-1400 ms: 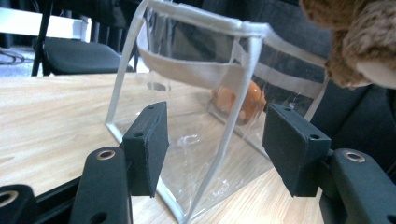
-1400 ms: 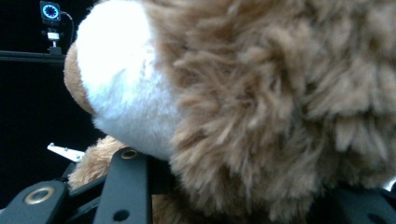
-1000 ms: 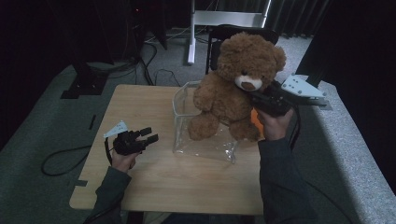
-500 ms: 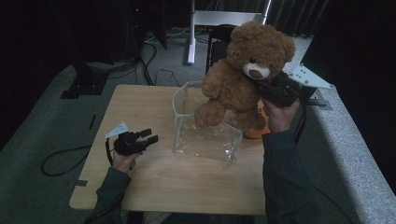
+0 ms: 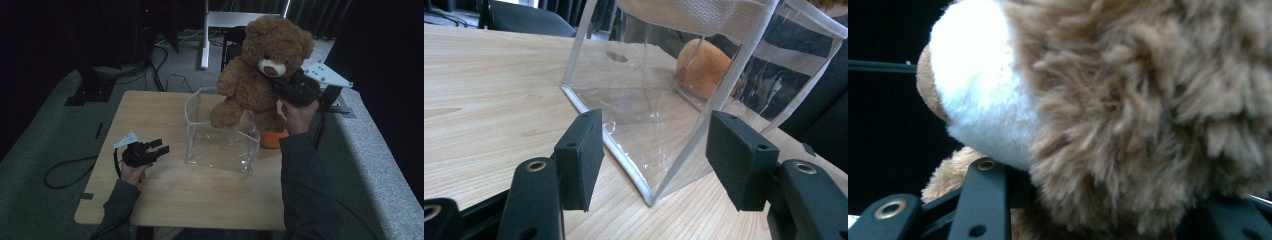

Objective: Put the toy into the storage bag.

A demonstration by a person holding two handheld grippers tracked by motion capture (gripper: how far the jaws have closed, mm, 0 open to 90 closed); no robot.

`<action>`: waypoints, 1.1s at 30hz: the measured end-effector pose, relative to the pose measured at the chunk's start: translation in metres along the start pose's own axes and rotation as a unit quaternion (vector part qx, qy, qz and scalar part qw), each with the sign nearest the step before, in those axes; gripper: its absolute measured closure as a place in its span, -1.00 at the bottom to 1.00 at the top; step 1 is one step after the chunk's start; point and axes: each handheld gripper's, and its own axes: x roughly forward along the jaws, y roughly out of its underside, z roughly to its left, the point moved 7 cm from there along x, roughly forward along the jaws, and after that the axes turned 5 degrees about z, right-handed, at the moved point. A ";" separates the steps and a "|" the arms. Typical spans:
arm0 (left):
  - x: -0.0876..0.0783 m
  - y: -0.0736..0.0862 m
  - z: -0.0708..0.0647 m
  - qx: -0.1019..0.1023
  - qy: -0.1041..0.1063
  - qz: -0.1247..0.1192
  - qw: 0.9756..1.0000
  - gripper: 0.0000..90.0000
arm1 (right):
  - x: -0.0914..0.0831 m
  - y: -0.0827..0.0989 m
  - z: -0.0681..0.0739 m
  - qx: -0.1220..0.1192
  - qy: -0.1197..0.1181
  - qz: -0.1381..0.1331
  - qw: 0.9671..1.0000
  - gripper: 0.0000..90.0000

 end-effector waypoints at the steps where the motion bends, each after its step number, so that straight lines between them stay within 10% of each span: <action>1: 0.000 0.000 0.000 0.000 0.000 0.000 1.000 -0.09 | 0.002 0.001 -0.001 -0.001 0.003 0.002 1.000 0.14; 33: -0.001 0.000 0.001 -0.003 -0.001 -0.004 1.000 -0.09 | 0.066 0.011 0.018 -0.076 0.015 0.056 0.995 0.13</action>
